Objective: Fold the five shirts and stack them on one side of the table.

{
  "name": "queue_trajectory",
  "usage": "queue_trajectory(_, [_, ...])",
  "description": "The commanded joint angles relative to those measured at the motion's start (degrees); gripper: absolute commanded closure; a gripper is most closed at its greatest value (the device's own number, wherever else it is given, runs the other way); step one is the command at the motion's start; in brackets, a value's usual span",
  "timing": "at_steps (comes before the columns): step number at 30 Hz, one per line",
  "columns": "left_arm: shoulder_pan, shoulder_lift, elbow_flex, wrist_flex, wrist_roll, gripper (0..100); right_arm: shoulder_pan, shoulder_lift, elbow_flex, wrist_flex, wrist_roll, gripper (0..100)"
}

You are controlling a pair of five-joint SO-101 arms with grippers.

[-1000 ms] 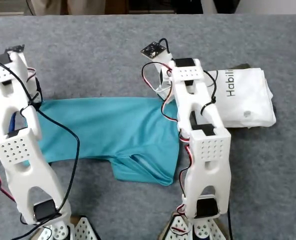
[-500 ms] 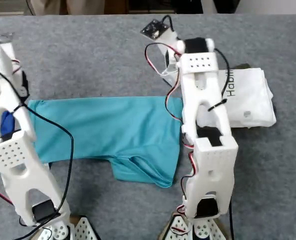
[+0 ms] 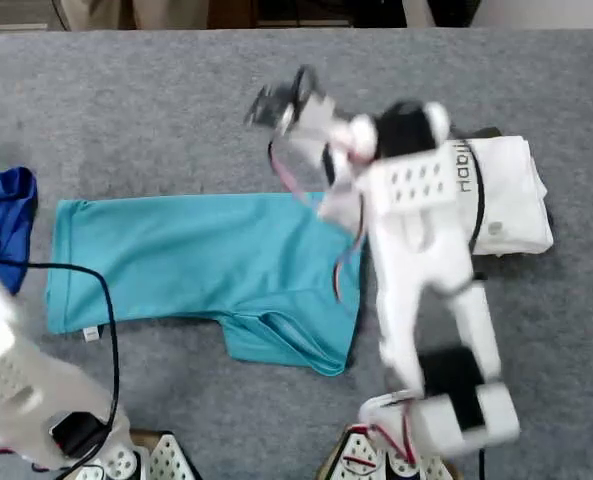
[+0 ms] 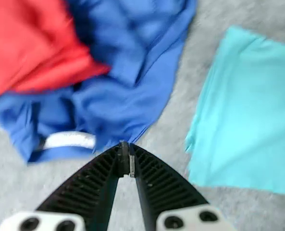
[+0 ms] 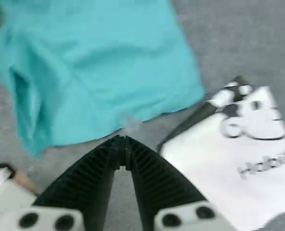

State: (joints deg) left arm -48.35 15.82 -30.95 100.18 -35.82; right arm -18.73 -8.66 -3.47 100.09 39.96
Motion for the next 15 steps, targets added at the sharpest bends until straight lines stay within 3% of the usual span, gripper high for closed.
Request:
queue_trajectory(1, [-3.08,-6.2,4.22,0.44,-0.79,98,-4.97,-13.76,20.97,-5.27,-1.85,99.7])
queue_trajectory(6, [-3.69,-9.19,12.48,-1.93,-0.79,98,-9.36,-18.77,36.0,-12.66,-4.66,99.7])
queue_trajectory(15, [-7.3,-22.81,33.58,-14.51,-2.02,98,-11.74,-15.96,33.01,-14.33,-4.31,99.7])
